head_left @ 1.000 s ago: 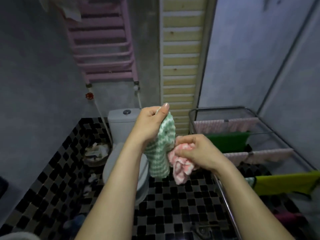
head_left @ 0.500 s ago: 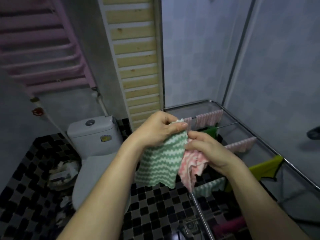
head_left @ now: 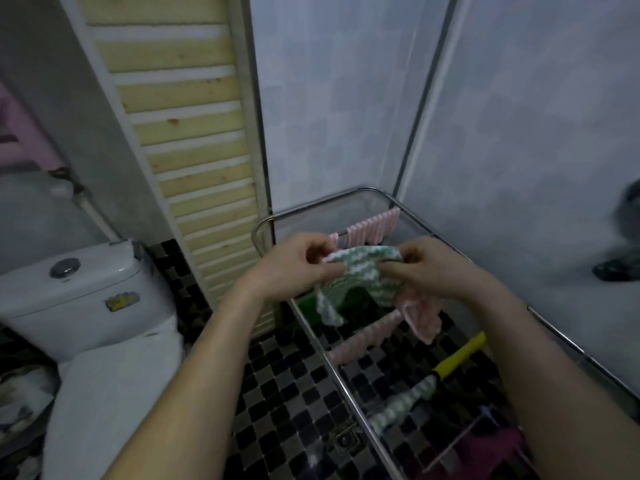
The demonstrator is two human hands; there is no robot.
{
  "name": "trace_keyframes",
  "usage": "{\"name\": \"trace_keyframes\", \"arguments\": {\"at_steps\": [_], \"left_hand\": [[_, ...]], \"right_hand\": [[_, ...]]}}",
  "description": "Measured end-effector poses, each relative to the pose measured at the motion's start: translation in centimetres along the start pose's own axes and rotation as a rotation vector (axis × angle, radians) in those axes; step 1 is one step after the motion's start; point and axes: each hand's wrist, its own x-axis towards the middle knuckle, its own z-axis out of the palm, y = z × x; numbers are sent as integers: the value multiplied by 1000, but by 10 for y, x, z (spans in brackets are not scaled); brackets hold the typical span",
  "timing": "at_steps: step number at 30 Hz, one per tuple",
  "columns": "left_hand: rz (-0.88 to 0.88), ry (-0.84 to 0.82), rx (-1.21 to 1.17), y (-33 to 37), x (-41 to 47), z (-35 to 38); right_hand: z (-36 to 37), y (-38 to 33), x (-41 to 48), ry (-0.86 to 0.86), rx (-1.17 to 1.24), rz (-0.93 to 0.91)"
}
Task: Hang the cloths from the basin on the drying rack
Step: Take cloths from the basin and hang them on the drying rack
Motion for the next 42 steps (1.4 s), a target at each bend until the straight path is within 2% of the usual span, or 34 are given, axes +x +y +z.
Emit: {"name": "trace_keyframes", "arguments": {"at_steps": [3,7,10,11,15,17,22,24,27,30,35,42], "left_hand": [[41,-86,-180,6,23,5],[11,-161,-217,6,55,13],[-24,-217,-198,10,81,28],[-23,-233,-171,11,86,31],[12,-310,-76,26,116,66],[25,-278,-1,30,131,84],[58,-61,203,20,151,100],[43,-29,297,16,157,105],[-7,-24,292,-4,171,120],[-47,-49,264,-26,185,133],[-64,-5,140,-46,204,147],[-160,-4,-61,-72,231,149]], "right_hand": [[-14,9,3,-206,228,87],[-31,36,5,-154,460,184],[-46,60,6,-28,360,192],[-49,59,6,-36,311,169],[-46,66,17,-240,241,94],[-43,83,26,-161,162,83],[-46,124,42,74,11,235],[-45,143,52,139,-30,297],[-45,167,68,212,-82,382],[-46,183,82,305,5,451],[-48,207,107,540,466,597],[-47,229,139,526,602,656]]}}
